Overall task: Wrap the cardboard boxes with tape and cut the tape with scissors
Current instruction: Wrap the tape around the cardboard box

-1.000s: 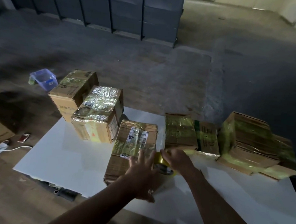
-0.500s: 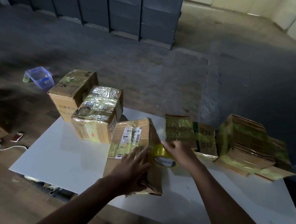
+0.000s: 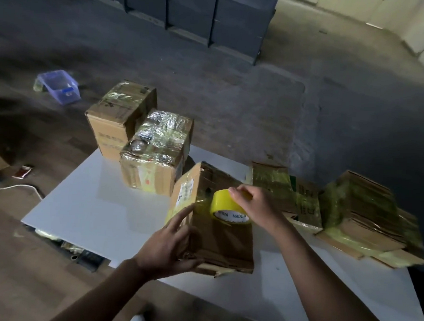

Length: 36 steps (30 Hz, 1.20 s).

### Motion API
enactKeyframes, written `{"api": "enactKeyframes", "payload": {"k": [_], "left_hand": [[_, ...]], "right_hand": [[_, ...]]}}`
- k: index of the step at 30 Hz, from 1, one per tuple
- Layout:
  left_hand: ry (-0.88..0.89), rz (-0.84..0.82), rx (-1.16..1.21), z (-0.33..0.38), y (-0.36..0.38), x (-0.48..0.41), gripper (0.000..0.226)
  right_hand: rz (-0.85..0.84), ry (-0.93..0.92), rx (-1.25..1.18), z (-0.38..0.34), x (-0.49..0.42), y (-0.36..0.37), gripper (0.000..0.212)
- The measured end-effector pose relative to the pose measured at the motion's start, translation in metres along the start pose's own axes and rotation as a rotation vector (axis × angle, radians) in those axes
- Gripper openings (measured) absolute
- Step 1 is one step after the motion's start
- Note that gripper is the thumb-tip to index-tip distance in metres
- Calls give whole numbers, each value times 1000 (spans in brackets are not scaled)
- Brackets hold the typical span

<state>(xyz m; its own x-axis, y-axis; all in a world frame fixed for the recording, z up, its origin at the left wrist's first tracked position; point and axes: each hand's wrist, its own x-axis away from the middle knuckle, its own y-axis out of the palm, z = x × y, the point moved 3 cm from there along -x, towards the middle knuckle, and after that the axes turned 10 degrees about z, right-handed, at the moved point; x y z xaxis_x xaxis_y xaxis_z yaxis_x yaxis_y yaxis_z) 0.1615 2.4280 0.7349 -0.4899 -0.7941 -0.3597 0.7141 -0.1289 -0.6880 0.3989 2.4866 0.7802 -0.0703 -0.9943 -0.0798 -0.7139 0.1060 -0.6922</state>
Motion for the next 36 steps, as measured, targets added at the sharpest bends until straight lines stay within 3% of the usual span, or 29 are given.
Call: {"api": "enactKeyframes", "payload": {"k": [5,9,14,17,22,28,36], "left_hand": [[-148,225,-107,-14,-21,-18,46],[-144,-36,-224,-25,1,-30,75],[-182,-42,-229,-36,10,-15,81],[-215,-104,-263,-42,19,-1,77],[-197,-141,-371,-42,24,-4,71],[-213,-193,-398,-43,19,-7,65],[-216,-247,-511,-37,15,-21,63]], "right_hand": [[63,-94,24,-23,-6,22,43],[79,-110,137,-35,-12,33,41],[-30,-64,110,-36,-15,39,35],[-78,-5,54,-29,-10,50,36],[27,57,35,-23,-8,55,31],[-14,-30,231,-30,-12,45,50],[22,-42,438,-24,-2,23,51]]}}
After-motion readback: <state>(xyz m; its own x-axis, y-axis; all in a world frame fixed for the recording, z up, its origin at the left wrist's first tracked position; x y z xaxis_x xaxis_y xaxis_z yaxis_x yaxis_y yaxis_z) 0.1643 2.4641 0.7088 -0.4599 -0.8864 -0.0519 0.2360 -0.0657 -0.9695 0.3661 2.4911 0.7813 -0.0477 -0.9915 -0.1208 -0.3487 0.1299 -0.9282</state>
